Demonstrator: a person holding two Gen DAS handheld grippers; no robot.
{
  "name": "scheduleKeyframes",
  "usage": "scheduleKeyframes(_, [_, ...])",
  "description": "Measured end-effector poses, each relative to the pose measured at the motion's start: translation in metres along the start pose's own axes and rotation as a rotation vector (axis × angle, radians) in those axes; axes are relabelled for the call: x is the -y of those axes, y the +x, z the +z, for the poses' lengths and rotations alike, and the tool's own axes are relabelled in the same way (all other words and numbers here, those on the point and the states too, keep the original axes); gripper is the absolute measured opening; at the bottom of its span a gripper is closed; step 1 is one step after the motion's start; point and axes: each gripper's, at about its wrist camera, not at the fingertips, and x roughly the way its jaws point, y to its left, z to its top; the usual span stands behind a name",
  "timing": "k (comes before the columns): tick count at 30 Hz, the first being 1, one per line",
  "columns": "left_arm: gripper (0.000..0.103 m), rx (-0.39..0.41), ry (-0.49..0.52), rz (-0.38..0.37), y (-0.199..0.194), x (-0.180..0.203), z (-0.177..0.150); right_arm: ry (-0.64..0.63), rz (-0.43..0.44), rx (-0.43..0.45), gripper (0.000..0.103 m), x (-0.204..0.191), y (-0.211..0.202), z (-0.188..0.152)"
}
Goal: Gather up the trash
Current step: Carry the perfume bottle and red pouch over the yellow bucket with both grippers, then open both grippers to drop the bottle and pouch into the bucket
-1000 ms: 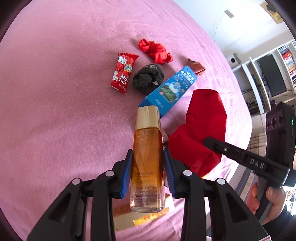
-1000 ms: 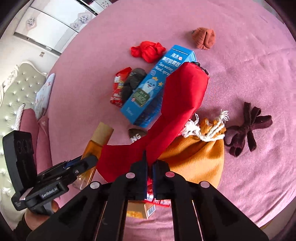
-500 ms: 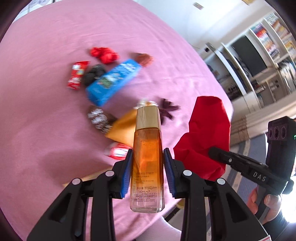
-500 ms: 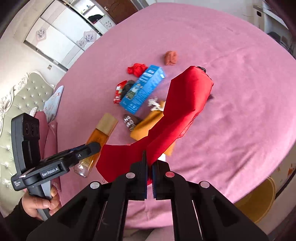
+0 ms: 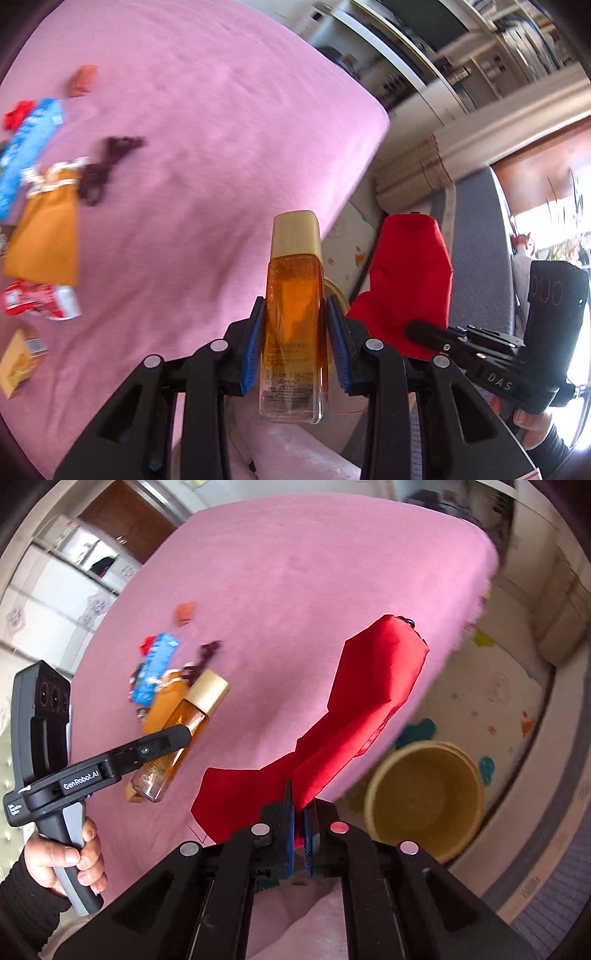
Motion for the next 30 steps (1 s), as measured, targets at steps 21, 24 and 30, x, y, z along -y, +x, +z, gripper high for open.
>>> scheduleKeyframes(21, [0.034, -0.342, 0.189, -0.027, 0.199, 0.117, -0.020, 0.261, -0.074, -0.109, 0.012, 0.171, 0.030, -0.073])
scheduleKeyframes(24, [0.070, -0.363, 0.166, -0.030, 0.205, 0.112, -0.017, 0.271, -0.104, -0.114, 0.023, 0.177, 0.030, -0.076])
scheduleKeyframes(30, [0.073, -0.371, 0.191, -0.005, 0.209, 0.112, -0.016, 0.322, -0.117, -0.104, 0.024, 0.189, 0.025, -0.079])
